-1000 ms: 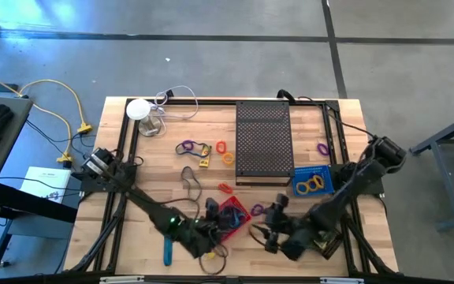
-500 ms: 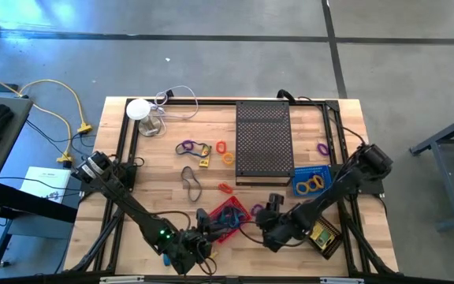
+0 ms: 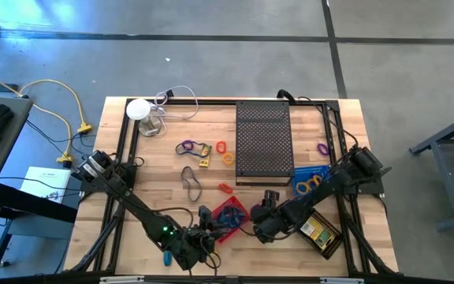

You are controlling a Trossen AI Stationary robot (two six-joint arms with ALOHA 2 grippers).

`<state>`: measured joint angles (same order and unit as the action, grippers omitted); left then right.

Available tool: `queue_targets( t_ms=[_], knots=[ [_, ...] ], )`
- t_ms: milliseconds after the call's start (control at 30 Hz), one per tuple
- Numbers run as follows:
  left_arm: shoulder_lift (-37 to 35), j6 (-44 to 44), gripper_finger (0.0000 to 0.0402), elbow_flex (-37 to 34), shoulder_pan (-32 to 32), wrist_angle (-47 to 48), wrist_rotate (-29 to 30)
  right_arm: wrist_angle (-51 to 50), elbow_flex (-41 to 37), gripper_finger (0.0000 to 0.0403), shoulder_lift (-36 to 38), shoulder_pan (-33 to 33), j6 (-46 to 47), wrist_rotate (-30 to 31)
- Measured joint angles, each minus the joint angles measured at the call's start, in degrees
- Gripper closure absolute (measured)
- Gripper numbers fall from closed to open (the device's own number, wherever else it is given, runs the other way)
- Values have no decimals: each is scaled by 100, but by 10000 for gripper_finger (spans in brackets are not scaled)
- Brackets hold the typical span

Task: Pick & Place Office Desk Supplies
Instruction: Put the purple spring keychain into the blue basket

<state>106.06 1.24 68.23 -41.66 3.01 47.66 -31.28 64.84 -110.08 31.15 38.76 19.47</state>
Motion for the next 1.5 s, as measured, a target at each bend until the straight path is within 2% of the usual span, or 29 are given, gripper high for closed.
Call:
queue_targets(
  t_ms=[167, 267, 433, 567, 633, 900, 1033, 1267, 1500],
  knots=[
    [0, -158, 281, 0, 6, 28, -16, 11, 2, 193, -46, -216, 109, -480],
    [0, -171, 281, 0, -13, 50, -16, 13, -2, 217, -53, -271, 96, -547],
    [0, -270, 281, 0, -27, 134, -16, 7, -6, 290, -65, -275, 38, -589],
    [0, -481, 281, 0, -27, 292, -16, 10, -11, 369, -68, -271, 12, -635],
    [0, -569, 281, 0, -27, 360, -16, 17, -13, 390, -70, -271, -82, -603],
    [0, -624, 281, 0, -26, 428, -13, -15, -42, 398, 184, -39, 92, -416],
    [-2, -624, 281, 0, -25, 482, -13, -474, 90, 399, 534, 177, 484, -472],
    [0, -861, 281, 0, -25, 631, -11, -1978, 586, 399, 1080, 656, 1459, -437],
    [-2, -882, 281, -2, -25, 640, -11, -4090, 1014, 400, 1558, 1157, 3295, -276]
  ],
)
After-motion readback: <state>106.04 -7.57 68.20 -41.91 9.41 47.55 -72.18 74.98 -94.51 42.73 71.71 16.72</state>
